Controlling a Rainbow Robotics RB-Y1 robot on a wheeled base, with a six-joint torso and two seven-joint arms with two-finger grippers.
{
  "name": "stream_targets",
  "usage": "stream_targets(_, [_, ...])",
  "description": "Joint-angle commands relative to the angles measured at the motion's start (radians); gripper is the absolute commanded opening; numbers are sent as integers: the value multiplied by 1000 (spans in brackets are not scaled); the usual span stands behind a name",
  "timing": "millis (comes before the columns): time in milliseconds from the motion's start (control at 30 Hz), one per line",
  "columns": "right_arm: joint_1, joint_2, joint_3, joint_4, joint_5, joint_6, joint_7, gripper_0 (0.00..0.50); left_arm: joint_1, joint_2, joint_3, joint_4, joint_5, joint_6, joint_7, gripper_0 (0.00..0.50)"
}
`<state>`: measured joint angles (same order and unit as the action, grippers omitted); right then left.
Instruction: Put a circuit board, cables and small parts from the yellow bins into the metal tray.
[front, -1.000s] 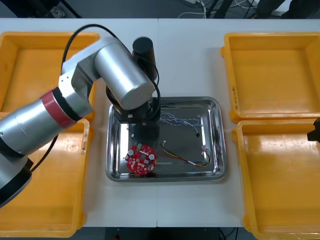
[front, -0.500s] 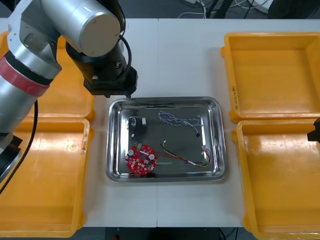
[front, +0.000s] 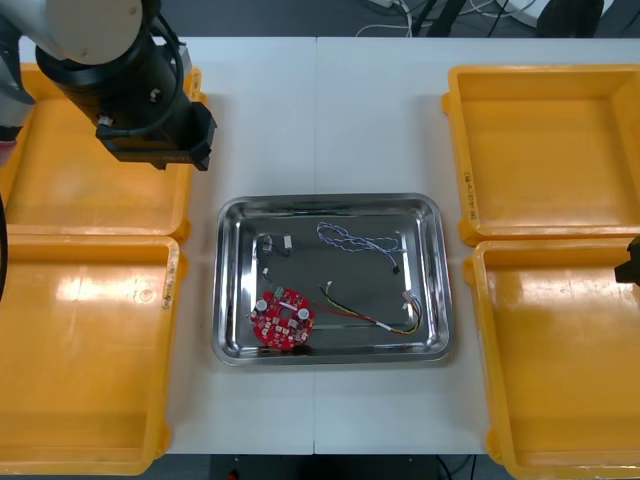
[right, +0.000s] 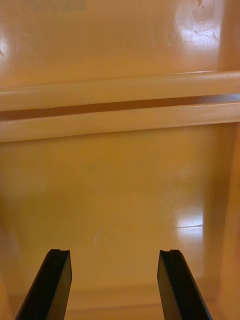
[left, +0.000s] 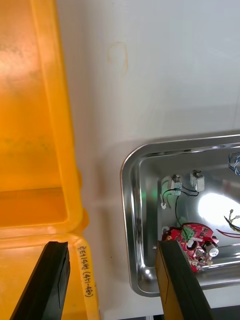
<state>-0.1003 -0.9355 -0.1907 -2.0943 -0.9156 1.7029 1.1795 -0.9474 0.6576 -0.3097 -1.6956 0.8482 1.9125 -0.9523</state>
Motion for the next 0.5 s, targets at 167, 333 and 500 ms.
stream_targets(167, [11,-48,-36,-7,-5,6,22,500,101,93,121,-98,25,7,-144,500])
stream_targets(333, [11,-48,-36,-7,-5,6,22,500,183,126,181,-134,34,7,-209,500])
stream_targets(500, [11,-48,-36,-7,-5,6,22,500,263,149,241,-173,43,7,-226,500])
